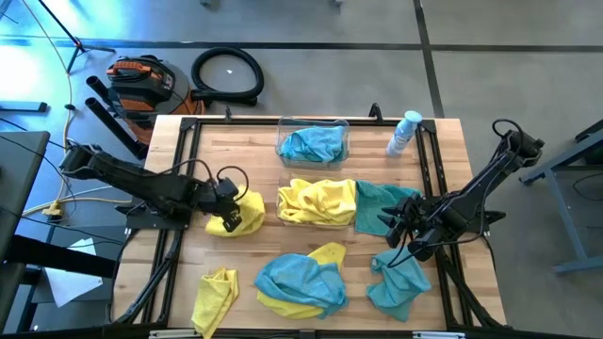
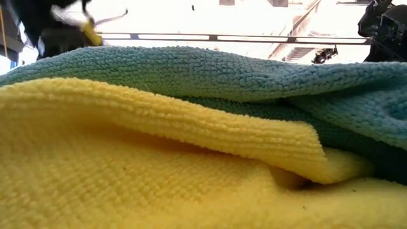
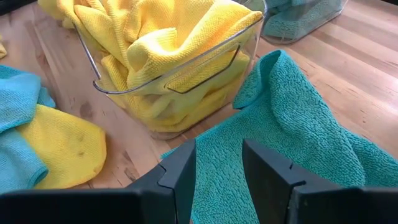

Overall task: Sort microfiber towel by color & place in baskets
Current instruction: Put the yellow towel into the bottom transparent bin, then put the blue towel into the top transparent bin

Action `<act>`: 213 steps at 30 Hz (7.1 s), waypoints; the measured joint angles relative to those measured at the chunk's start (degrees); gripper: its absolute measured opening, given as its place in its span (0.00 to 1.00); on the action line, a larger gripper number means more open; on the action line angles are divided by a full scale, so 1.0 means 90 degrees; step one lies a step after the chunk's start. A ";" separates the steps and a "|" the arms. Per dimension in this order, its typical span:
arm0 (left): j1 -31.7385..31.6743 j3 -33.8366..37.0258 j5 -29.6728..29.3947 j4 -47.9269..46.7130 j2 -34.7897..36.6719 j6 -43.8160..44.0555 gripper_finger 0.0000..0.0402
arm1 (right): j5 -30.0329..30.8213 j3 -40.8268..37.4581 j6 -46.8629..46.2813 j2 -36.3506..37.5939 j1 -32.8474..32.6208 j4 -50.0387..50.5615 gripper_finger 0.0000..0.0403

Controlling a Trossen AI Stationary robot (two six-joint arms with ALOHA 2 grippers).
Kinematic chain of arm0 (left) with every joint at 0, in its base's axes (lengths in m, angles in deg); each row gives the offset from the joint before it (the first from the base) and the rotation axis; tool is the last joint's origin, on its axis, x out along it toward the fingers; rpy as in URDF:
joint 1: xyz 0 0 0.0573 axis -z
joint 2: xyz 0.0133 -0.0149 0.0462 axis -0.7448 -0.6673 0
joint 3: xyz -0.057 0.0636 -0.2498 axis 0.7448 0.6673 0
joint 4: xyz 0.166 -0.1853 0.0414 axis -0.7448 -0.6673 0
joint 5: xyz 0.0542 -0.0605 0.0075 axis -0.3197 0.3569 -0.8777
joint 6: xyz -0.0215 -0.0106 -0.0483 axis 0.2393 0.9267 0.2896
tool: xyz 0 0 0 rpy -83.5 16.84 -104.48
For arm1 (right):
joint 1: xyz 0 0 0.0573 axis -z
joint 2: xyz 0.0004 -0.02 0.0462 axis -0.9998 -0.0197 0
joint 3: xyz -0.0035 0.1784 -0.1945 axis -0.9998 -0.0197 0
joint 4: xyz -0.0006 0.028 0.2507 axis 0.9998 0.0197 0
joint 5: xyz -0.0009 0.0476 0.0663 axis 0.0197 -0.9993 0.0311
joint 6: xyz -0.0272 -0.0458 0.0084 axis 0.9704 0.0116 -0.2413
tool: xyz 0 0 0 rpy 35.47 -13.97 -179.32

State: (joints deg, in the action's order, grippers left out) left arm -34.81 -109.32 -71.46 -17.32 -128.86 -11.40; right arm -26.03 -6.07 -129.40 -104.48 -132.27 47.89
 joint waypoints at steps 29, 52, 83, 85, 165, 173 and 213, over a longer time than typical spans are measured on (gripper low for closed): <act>-0.0262 -0.4182 -0.0988 0.0346 -0.2104 -0.4152 0.00 | 0.0002 0.0002 0.0241 -0.0001 0.0000 -0.0027 0.31; -0.1553 -0.4179 0.1316 0.1427 -0.5092 -0.4409 0.00 | 0.0000 0.0005 0.0284 -0.0002 0.0000 -0.0049 0.31; -0.1684 -0.4169 0.0946 0.1261 -0.3773 -0.4564 0.28 | -0.0001 0.0005 0.0285 -0.0002 0.0001 -0.0046 0.31; -0.1635 -0.4177 0.1057 0.1106 -0.3536 -0.4396 0.28 | -0.0002 0.0005 0.0286 -0.0002 0.0001 -0.0044 0.31; -0.0240 -0.1816 0.0009 0.1683 -0.1555 -0.3118 0.27 | -0.1532 0.0328 -0.0075 -0.0201 -0.0019 -0.0126 0.31; -0.0042 -0.0165 -0.0283 0.3063 -0.0506 -0.2748 0.27 | -0.2796 0.1571 -0.0828 -0.1181 -0.0208 0.0464 0.31; -0.0050 0.0350 0.0005 0.3462 -0.0119 -0.2939 0.27 | -0.4959 0.2315 -0.3721 -0.4555 -0.1008 0.0088 0.48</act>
State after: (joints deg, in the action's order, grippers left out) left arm -35.26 -106.17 -71.42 13.84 -129.94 -37.85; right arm -70.66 14.76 -162.89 -145.48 -141.34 48.68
